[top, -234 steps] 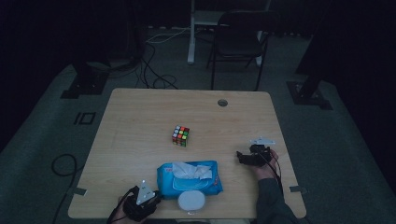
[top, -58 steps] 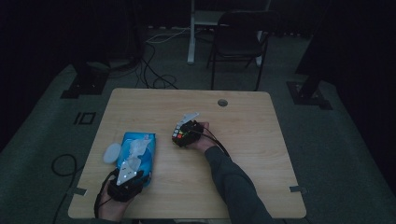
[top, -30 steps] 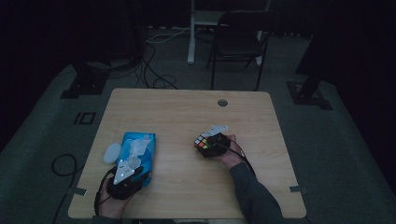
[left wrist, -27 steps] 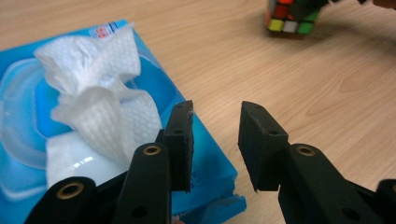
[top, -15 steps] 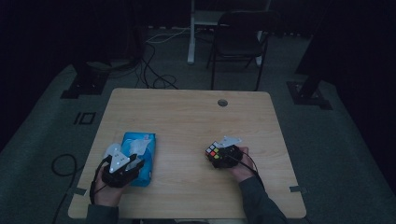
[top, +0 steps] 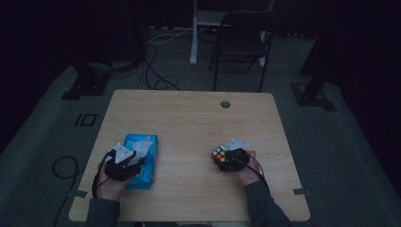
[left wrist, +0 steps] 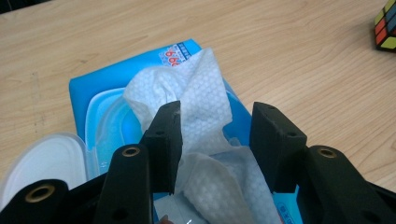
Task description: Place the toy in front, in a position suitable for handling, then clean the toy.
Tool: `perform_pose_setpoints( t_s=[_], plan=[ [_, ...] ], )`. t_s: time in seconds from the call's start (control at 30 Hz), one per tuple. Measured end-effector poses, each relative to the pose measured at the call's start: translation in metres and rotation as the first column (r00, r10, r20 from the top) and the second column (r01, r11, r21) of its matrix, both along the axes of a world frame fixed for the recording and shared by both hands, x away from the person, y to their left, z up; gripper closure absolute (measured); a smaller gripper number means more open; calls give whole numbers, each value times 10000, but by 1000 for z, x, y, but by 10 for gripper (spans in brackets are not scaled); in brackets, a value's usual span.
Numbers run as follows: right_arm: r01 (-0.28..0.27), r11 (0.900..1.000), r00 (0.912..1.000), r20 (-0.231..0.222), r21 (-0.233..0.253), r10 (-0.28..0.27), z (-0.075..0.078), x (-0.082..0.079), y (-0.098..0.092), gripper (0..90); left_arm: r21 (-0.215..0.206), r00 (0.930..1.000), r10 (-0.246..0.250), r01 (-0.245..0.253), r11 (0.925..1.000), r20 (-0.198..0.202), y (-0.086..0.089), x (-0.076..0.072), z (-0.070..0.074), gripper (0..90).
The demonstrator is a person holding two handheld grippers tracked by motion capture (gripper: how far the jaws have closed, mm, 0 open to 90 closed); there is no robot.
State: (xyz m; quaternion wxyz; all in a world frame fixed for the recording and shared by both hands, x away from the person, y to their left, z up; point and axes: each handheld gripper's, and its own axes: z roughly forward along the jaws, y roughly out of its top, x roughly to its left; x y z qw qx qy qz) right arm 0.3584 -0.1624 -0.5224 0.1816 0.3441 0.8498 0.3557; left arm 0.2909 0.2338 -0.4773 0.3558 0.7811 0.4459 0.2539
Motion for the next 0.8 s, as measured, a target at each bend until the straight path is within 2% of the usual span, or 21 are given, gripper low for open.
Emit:
perform_pose_setpoints(
  t_s=[0.13, 0.23, 0.47, 0.53, 0.6, 0.63, 0.73, 0.8],
  plan=[
    [47, 9999, 10000, -37, -105, -47, -2, -1, -1, 338, -7, 9999, 8, -8, 10000, -102, 0, 3, -1, 567],
    [54, 9999, 10000, 4, -121, -54, -3, -1, -1, 338, 32, 9998, 59, -59, 10000, -186, 0, 5, 0, 623],
    [25, 9999, 10000, 11, -127, -25, -3, -2, -1, 338, -64, 9994, 179, -181, 9998, -285, 2, 7, 0, 687],
    [23, 9999, 10000, -19, -104, -23, -4, -2, 0, 338, 13, 9992, 246, -245, 9997, -317, 3, 7, 0, 741],
    [6, 9999, 10000, -8, -137, -6, -4, -2, 0, 338, 40, 9985, 428, -427, 9991, -338, 3, 8, -1, 843],
    [12, 9999, 10000, -11, -106, -13, -3, -3, 0, 339, -20, 9986, 420, -421, 9991, -328, 3, 8, 1, 888],
    [-22, 10000, 10000, 24, -86, 22, -3, -3, 0, 338, -533, 9997, 147, -156, 9985, -183, 3, 7, 8, 900],
    [-21, 10000, 10000, 55, -72, 22, -2, -3, 0, 338, -540, 9998, 108, -116, 9985, -149, 3, 7, 10, 900]
  ],
)
